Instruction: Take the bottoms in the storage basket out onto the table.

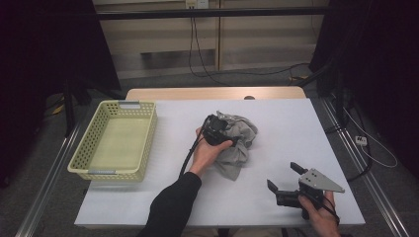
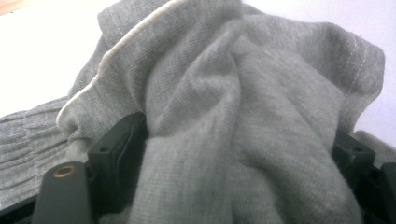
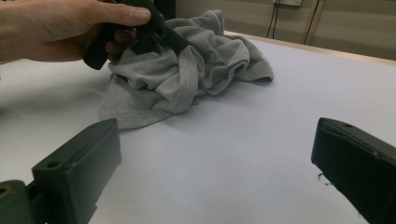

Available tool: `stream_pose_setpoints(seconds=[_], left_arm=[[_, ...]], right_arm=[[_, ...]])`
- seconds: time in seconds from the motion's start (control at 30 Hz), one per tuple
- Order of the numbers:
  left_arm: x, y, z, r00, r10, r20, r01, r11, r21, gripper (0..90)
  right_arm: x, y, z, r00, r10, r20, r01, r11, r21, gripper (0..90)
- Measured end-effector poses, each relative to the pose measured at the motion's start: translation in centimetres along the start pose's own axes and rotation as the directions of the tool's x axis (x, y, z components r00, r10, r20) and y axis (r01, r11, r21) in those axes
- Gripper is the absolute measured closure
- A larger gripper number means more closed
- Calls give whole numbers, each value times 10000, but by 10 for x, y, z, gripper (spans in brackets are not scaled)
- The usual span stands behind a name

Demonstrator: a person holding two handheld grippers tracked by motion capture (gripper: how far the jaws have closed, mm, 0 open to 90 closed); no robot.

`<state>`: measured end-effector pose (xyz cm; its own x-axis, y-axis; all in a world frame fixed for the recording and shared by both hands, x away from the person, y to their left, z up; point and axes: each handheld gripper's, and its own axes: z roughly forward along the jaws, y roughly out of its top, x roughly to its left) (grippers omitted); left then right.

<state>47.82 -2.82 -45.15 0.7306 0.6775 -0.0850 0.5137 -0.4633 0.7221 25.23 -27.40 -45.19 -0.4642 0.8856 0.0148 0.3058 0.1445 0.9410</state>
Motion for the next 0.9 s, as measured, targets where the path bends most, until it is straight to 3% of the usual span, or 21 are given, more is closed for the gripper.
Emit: stream_pose_setpoints(seconds=[0.23,0.33,0.5,0.67,0.9], left_arm=[[-2,0,-3,9999,56,-142,-59,9997,-230,162],[-2,-2,-6,9999,-126,-100,121,9984,-548,142],[-2,-3,-13,9996,52,-270,-75,9964,-844,117],[-1,-2,-21,9999,-14,107,26,9934,-1145,67],[-3,3,-33,10000,65,-1,-65,9860,-1667,56]], right_arm=[[0,0,0,10000,-1,1,1,10000,-2,18],[0,0,0,10000,3,-11,-3,10000,-8,18],[0,0,0,10000,4,-46,-4,10000,-12,18],[0,0,1,10000,3,-69,-3,10000,8,18],[0,0,1,10000,8,-52,-8,10000,3,18]])
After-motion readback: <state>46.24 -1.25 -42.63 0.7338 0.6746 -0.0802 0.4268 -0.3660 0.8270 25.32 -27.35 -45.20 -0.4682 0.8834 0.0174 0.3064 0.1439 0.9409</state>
